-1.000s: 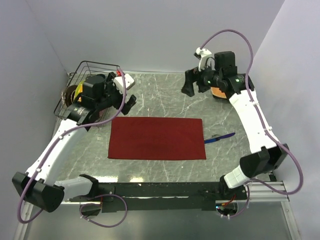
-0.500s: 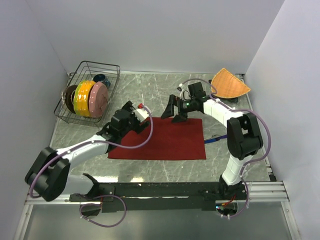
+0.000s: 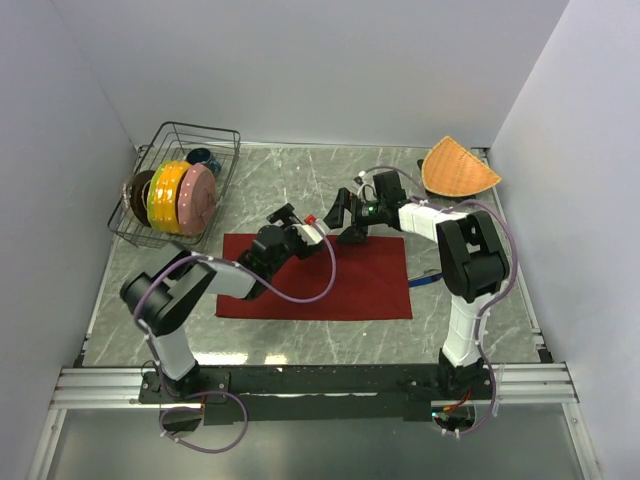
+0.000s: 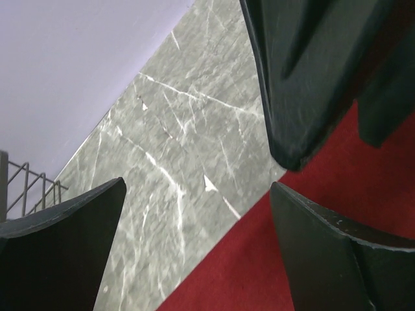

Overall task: Fold the napkin into a case and place the utensils inside
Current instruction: Smooth out the rectangle-folded napkin at the center of the board.

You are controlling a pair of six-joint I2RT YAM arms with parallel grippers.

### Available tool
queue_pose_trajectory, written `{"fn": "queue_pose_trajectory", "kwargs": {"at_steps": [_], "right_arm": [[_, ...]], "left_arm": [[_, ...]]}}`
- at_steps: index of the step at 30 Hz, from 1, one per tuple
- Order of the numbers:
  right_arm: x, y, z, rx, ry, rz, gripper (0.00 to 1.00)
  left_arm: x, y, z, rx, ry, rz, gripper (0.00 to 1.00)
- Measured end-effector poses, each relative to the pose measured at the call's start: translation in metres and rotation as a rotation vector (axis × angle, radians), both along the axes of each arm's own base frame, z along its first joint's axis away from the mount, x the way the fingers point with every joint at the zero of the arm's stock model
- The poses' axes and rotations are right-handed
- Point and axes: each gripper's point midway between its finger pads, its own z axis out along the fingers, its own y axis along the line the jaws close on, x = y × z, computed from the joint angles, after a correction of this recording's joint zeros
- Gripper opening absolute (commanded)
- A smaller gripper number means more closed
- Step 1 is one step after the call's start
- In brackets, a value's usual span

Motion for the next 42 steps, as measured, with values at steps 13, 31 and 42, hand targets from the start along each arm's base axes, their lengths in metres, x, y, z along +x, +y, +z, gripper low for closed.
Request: {"fn": "queue_pose_trajectory", "kwargs": {"at_steps": [13,31,42], "right_arm": [[-0.003,-0.008,-0.038,0.052,0.164,-0.050,1.00],[0.000,-0.010,-0.036,0.077,0.193,-0.050,1.00],[-0.009,-0.036,0.033,-0.093,-0.071,-0.030,0.88]], "left_arm": [[0.008,-0.017,-0.051,0.104,0.008,-0.037,0.99],[0.015,-0.020,-0.008,0.141,0.153,-0.020,0.90],[-0.065,0.092,0.192,-0.497,0.367,0.169,0.59]]}}
